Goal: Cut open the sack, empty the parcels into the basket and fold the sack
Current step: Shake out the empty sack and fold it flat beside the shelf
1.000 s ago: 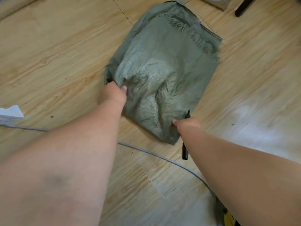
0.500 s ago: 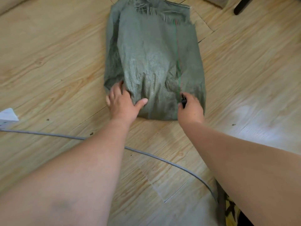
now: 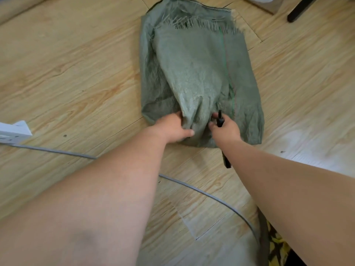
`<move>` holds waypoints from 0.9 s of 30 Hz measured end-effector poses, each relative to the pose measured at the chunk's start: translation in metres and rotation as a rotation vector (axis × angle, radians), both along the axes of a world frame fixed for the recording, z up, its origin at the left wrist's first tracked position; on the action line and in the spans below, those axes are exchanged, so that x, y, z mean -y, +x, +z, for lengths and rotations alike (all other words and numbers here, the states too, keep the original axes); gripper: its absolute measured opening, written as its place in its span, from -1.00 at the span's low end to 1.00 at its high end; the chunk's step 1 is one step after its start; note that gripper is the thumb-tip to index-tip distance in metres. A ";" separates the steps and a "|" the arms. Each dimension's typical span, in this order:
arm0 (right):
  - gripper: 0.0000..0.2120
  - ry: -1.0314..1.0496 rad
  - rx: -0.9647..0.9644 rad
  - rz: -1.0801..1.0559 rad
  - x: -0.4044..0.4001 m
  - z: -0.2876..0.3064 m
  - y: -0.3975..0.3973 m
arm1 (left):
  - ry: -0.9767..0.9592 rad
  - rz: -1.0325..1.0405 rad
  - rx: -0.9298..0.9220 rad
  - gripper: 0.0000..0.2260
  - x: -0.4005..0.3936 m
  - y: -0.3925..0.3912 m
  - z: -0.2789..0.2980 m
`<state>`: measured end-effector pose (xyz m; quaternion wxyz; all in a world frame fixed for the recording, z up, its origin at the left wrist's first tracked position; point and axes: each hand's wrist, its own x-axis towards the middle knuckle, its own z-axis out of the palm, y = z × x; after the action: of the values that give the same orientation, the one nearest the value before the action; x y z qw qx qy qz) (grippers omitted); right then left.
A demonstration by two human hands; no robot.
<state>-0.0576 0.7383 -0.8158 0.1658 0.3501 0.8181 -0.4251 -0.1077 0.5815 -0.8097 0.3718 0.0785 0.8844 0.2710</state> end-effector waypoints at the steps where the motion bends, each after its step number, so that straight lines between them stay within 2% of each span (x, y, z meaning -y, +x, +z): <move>1: -0.60 -0.009 0.013 0.013 0.000 -0.001 -0.001 | 0.075 0.120 0.001 -0.52 0.009 -0.001 0.001; 3: -0.56 -0.027 0.000 0.025 -0.001 -0.002 -0.002 | 0.198 0.441 -0.188 -0.70 0.028 0.008 0.001; 4: -0.55 -0.034 -0.002 0.037 0.000 -0.001 -0.003 | 0.178 0.579 -0.279 -0.73 0.038 0.020 -0.001; 5: -0.54 -0.038 0.012 0.057 0.000 -0.001 -0.003 | 0.118 0.677 -0.294 -0.74 0.046 0.033 -0.003; 6: -0.53 -0.037 0.041 0.087 0.001 -0.001 -0.004 | 0.036 0.733 -0.221 -0.76 0.052 0.046 -0.007; 8: -0.52 -0.007 0.128 0.190 0.005 -0.001 -0.004 | -0.125 0.809 0.072 -0.77 0.061 0.066 -0.017; 9: -0.53 0.036 0.151 0.233 0.007 -0.003 -0.004 | -0.192 0.867 0.129 -0.74 0.061 0.070 -0.019; 10: -0.55 0.106 0.135 0.253 0.009 -0.004 -0.004 | -0.250 0.922 0.069 -0.70 0.060 0.070 -0.016; 11: -0.58 0.200 0.079 0.252 0.012 -0.005 -0.003 | -0.305 0.943 -0.156 -0.64 0.059 0.068 -0.011; 12: -0.62 0.299 -0.008 0.251 0.015 -0.004 -0.002 | -0.323 0.866 -0.452 -0.59 0.057 0.065 -0.006; 13: -0.63 0.374 -0.104 0.282 0.018 -0.002 -0.002 | -0.268 0.679 -0.703 -0.56 0.053 0.060 0.000; 14: -0.62 0.405 -0.188 0.343 0.020 -0.001 -0.002 | -0.147 0.414 -0.847 -0.58 0.048 0.057 0.002; 15: -0.60 0.404 -0.250 0.425 0.021 0.001 -0.003 | -0.051 0.114 -0.871 -0.60 0.045 0.056 0.000; 16: -0.57 0.402 -0.274 0.515 0.021 0.002 -0.002 | -0.034 -0.150 -0.817 -0.60 0.044 0.056 -0.003; 17: -0.54 0.412 -0.250 0.601 0.019 0.000 -0.001 | -0.114 -0.359 -0.727 -0.54 0.047 0.056 -0.009; 18: -0.52 0.428 -0.159 0.681 0.016 -0.004 0.001 | -0.254 -0.482 -0.628 -0.46 0.052 0.056 -0.015; 20: -0.48 0.388 0.161 0.766 0.005 -0.012 0.007 | -0.546 -0.463 -0.362 -0.36 0.067 0.059 -0.023; 21: -0.46 0.357 0.301 0.769 -0.001 -0.015 0.011 | -0.635 -0.390 -0.251 -0.33 0.074 0.060 -0.025; 22: -0.43 0.375 0.358 0.766 -0.004 -0.016 0.016 | -0.666 -0.340 -0.231 -0.32 0.078 0.062 -0.022; 23: -0.43 0.446 0.328 0.770 -0.006 -0.015 0.019 | -0.637 -0.322 -0.306 -0.31 0.078 0.065 -0.020; 25: -0.54 0.635 0.086 0.814 -0.004 -0.011 0.024 | -0.500 -0.368 -0.517 -0.27 0.073 0.075 -0.022; 27: -0.68 0.585 -0.076 0.922 0.005 -0.007 0.028 | -0.462 -0.443 -0.507 -0.17 0.068 0.085 -0.029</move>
<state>-0.0299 0.7335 -0.8233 0.2009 -0.0290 0.9762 -0.0757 -0.0226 0.5135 -0.8385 0.1994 0.2457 0.9473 -0.0493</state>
